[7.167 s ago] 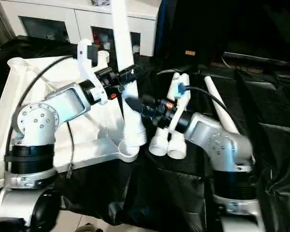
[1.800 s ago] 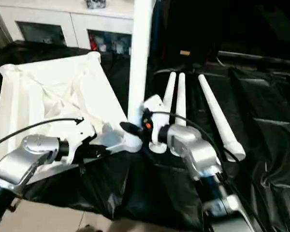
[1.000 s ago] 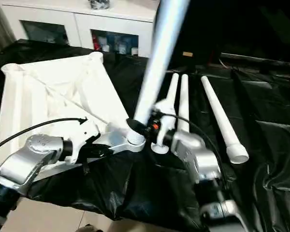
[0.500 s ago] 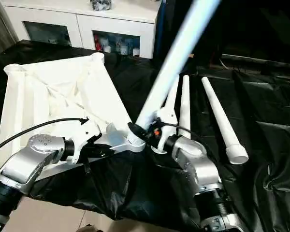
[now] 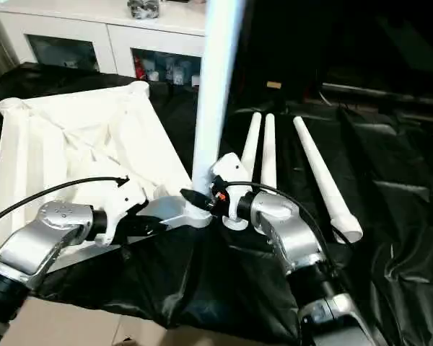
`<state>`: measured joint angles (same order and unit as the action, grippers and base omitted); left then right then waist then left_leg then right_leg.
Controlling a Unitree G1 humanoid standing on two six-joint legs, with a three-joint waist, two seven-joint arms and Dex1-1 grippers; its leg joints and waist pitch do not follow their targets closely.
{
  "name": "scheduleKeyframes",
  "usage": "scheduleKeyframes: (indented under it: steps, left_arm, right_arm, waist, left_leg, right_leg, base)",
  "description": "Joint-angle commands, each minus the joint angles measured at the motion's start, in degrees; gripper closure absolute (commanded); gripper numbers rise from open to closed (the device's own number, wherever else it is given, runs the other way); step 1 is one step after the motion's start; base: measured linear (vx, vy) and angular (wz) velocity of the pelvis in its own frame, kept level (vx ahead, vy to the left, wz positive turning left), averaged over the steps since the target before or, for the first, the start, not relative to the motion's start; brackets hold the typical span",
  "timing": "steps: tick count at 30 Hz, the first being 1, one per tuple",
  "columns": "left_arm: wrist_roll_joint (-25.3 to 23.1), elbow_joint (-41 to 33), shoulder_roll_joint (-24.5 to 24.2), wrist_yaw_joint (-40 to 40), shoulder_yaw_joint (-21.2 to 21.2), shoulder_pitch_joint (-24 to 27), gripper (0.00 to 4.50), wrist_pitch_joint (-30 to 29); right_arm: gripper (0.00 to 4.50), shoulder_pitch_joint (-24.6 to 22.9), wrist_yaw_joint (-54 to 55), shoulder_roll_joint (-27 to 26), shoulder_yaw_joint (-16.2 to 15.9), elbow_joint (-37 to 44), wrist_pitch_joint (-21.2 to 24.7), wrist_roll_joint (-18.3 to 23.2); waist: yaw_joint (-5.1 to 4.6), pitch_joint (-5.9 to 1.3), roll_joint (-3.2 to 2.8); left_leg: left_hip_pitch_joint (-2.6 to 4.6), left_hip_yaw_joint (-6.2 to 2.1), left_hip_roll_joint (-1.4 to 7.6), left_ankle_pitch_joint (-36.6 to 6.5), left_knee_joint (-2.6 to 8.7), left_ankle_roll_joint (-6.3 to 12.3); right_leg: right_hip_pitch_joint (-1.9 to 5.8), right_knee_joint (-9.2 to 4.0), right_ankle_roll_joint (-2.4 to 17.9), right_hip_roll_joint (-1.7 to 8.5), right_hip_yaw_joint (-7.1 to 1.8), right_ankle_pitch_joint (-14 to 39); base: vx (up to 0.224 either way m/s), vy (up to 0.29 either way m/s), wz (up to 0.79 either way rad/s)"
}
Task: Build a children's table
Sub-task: Insert table leg to table base
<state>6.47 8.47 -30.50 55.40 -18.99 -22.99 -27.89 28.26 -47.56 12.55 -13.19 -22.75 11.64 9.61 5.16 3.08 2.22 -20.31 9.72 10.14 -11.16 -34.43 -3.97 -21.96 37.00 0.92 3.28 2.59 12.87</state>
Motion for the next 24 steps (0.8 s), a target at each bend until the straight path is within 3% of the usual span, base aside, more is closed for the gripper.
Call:
scheduleKeyframes:
  steps: [1, 3, 4, 6, 8, 10, 16, 20, 24]
  left_arm:
    - [1.2, -4.1, -0.7, 2.3, 0.4, -0.8, 4.50, 2.6]
    - [1.2, -4.7, -1.4, 3.3, 0.0, -0.8, 4.50, 3.1]
    - [1.2, -4.8, -1.8, 3.8, -0.2, -0.9, 4.50, 3.0]
    - [1.2, -5.3, -2.5, 4.6, -0.1, -1.1, 4.50, 2.6]
    - [1.1, -5.3, -2.7, 4.8, 0.0, -1.2, 4.50, 2.6]
    - [1.3, -5.6, -3.2, 5.0, 0.6, -1.3, 4.50, 2.2]
    - [1.0, -6.2, -3.6, 3.4, 2.0, -1.0, 4.50, 1.1]
    - [1.4, -8.6, -2.7, -0.3, 4.2, -0.2, 4.50, -3.4]
    - [1.1, -12.3, -0.9, -5.1, 6.1, 0.3, 4.50, -8.9]
  right_arm:
    - [2.61, -2.1, -5.0, 1.2, -4.8, -4.7, 2.0, -1.4]
    - [2.61, -1.6, -7.8, 1.8, -5.3, -5.2, 1.3, -1.3]
    - [2.61, -1.3, -9.0, 2.1, -5.6, -5.7, 0.8, -1.4]
    - [2.61, -0.5, -11.4, 2.7, -5.9, -6.8, -0.2, -1.6]
    - [2.61, -0.3, -12.3, 2.7, -5.9, -7.3, -0.5, -1.5]
    - [2.61, 0.1, -13.8, 2.9, -5.8, -7.7, -1.2, -1.5]
    - [2.61, 1.1, -14.8, 2.4, -5.0, -9.8, -2.6, -1.4]
    - [2.61, 3.3, -5.4, -0.9, -1.7, -15.0, -5.2, -2.9]
    - [2.61, 4.6, 2.6, -3.5, 0.5, -18.2, -7.0, -3.9]
  waist:
    - [0.21, -3.21, -0.55]
    - [0.22, -3.34, -0.04]
    - [0.24, -3.31, -0.23]
    - [0.20, -2.96, 0.31]
    - [0.23, -2.90, 0.15]
    - [0.28, -2.53, 0.44]
    - [0.29, -2.29, 0.60]
    - [0.02, -2.02, 0.60]
    - [-0.54, -1.98, 0.82]
  left_leg:
    - [0.19, -0.99, 2.84, -8.9, 4.36, 0.44]
    - [0.24, -0.97, 2.97, -8.4, 4.33, 0.87]
    - [0.22, -0.93, 2.94, -8.1, 4.30, 1.03]
    - [0.23, -0.87, 2.97, -8.4, 4.40, 1.33]
    - [0.39, -0.92, 3.03, -9.5, 4.49, 0.98]
    - [0.44, -1.00, 3.11, -11.0, 4.75, 0.54]
    - [0.43, -1.05, 3.14, -11.2, 4.88, 0.49]
    - [0.59, -1.14, 3.17, -14.0, 5.12, -0.63]
    - [0.15, -1.59, 3.21, -15.2, 5.51, -2.27]
  right_leg:
    - [2.26, -4.75, 11.4, 4.84, -2.94, 7.8]
    - [2.36, -4.56, 11.9, 4.88, -2.86, 6.2]
    - [2.36, -4.44, 12.4, 4.89, -2.89, 4.7]
    - [2.15, -4.49, 12.6, 4.87, -2.89, 4.9]
    - [2.14, -4.67, 12.7, 4.95, -2.89, 6.8]
    - [1.98, -4.86, 12.2, 5.02, -2.93, 8.9]
    - [1.88, -4.96, 12.3, 5.06, -2.98, 9.5]
    - [1.54, -5.30, 12.2, 5.20, -3.02, 14.2]
    - [1.90, -5.48, 10.6, 5.32, -2.87, 18.0]
  base:
    - [0.000, 0.000, 0.00]
    - [0.000, 0.000, 0.00]
    - [0.000, 0.000, 0.00]
    - [0.000, 0.000, 0.00]
    - [0.000, 0.000, 0.00]
    - [0.000, 0.000, 0.00]
    - [0.000, 0.000, 0.00]
    - [0.000, 0.000, 0.00]
    - [0.000, 0.000, 0.00]
